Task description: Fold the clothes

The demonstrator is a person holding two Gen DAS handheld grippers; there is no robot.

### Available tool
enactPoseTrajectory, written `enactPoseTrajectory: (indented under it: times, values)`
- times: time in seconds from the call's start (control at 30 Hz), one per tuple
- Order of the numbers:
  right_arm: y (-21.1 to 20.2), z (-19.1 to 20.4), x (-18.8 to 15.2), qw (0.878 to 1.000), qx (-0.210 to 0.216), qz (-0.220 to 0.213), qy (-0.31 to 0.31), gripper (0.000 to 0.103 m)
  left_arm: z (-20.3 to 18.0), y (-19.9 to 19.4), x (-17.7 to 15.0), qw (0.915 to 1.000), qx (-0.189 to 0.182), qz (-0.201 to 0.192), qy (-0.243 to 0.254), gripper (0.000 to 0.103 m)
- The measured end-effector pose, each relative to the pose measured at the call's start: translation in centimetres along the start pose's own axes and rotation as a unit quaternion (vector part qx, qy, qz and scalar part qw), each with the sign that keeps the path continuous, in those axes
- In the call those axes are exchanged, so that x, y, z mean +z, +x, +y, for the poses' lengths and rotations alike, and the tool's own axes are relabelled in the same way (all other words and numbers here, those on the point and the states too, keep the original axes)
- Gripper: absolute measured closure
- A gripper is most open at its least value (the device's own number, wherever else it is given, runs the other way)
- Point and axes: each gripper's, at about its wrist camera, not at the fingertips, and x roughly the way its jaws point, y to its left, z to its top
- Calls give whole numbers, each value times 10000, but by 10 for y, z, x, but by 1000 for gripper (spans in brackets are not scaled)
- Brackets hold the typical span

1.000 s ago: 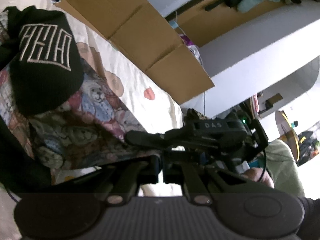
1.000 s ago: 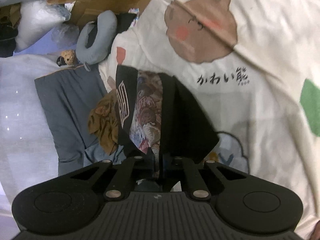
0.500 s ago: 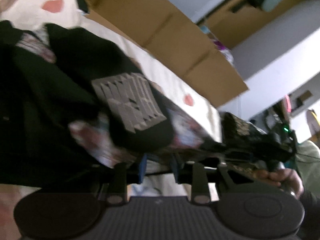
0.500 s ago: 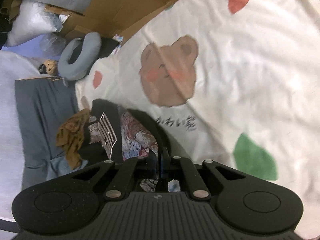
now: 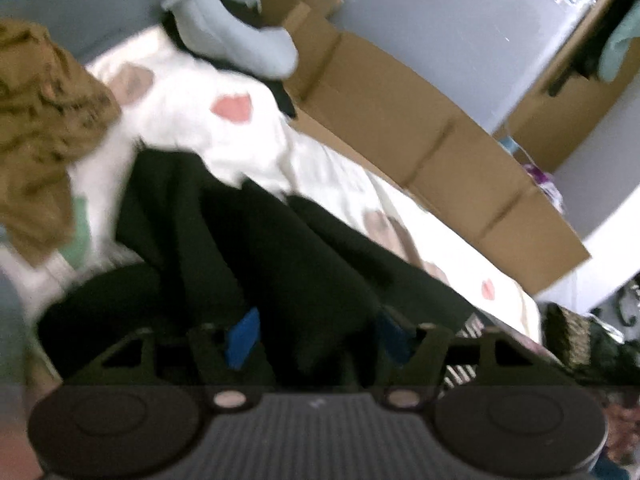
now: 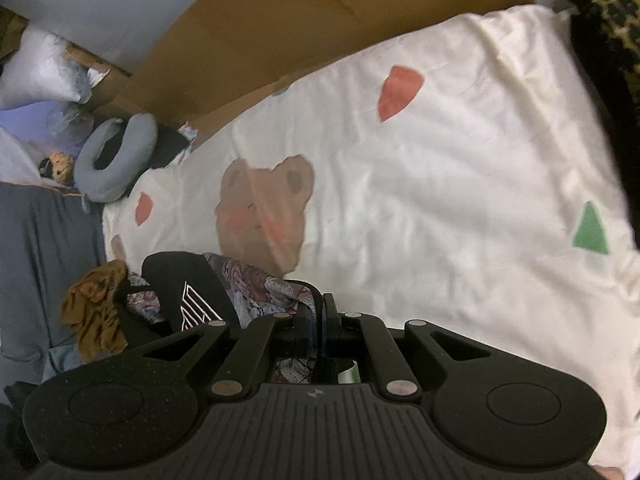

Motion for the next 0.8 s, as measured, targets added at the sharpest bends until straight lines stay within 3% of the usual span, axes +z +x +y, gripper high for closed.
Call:
enactPoseTrajectory:
  times: [0.27,0.5,0.57,0.8]
  values:
    - [-7,-12,-2,9996,-231,-105,89,102,30,28,31,9993,364,-113,3,23]
    - [-9,-21,-5,9991,-372,-154,159,102,41,78,45,9991,290,224,-199,22]
    - [-10,-23,-6,9988,-412,-168,179,102,40,89,49,9991,274,251,-195,18]
    - [-10,-30,-8,9984,-478,-182,241,102,39,109,55,9987,271,359,-258,17]
